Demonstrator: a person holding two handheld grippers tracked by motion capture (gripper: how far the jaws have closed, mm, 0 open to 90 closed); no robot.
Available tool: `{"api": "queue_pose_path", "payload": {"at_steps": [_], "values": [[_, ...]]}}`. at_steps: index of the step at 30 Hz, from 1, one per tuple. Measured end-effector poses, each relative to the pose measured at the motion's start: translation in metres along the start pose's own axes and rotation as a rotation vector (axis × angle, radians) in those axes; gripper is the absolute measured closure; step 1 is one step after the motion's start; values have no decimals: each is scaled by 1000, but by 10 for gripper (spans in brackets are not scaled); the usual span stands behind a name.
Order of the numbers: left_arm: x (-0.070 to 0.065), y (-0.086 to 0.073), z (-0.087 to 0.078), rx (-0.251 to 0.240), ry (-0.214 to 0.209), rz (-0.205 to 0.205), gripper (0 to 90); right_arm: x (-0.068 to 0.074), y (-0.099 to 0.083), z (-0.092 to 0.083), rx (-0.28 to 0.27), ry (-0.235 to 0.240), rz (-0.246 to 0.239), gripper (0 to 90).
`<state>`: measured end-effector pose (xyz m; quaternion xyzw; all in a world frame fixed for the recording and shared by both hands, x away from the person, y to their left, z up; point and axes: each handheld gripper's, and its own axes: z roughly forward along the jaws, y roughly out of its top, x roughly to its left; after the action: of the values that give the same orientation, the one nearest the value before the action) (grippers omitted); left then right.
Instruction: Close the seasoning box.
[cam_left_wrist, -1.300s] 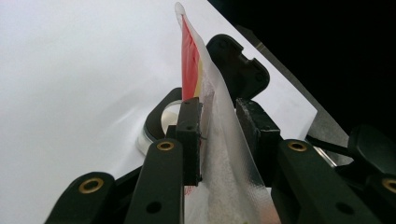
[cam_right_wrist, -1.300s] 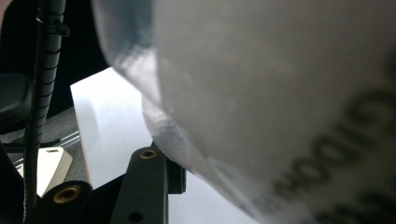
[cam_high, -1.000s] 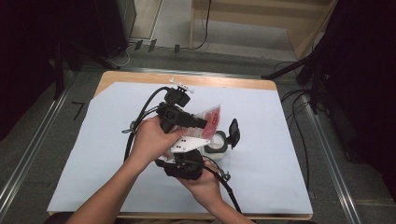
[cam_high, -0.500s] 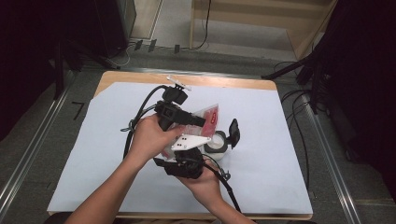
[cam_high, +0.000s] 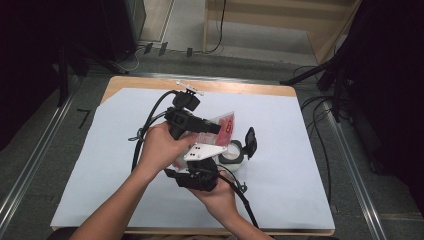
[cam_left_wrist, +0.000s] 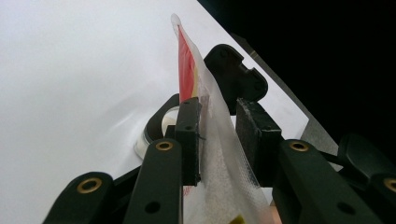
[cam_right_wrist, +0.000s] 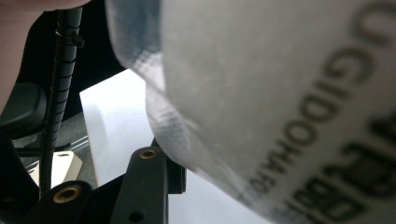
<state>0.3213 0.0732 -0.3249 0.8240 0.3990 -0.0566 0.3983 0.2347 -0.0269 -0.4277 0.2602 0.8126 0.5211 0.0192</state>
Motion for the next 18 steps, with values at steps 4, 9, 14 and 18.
{"api": "queue_pose_path", "payload": {"at_steps": [4,9,14,18], "values": [[0,0,0,-7,-7,-5,702,-1,-1,0,-1,-2,-2,644],[-1,0,-1,-9,-3,0,702,-2,0,-1,-7,-5,12,644],[-2,-1,-1,-8,-3,1,702,-2,0,-1,-6,-4,13,643],[-1,-1,0,-6,-5,2,707,-2,-1,-1,-4,-15,8,644]]}}
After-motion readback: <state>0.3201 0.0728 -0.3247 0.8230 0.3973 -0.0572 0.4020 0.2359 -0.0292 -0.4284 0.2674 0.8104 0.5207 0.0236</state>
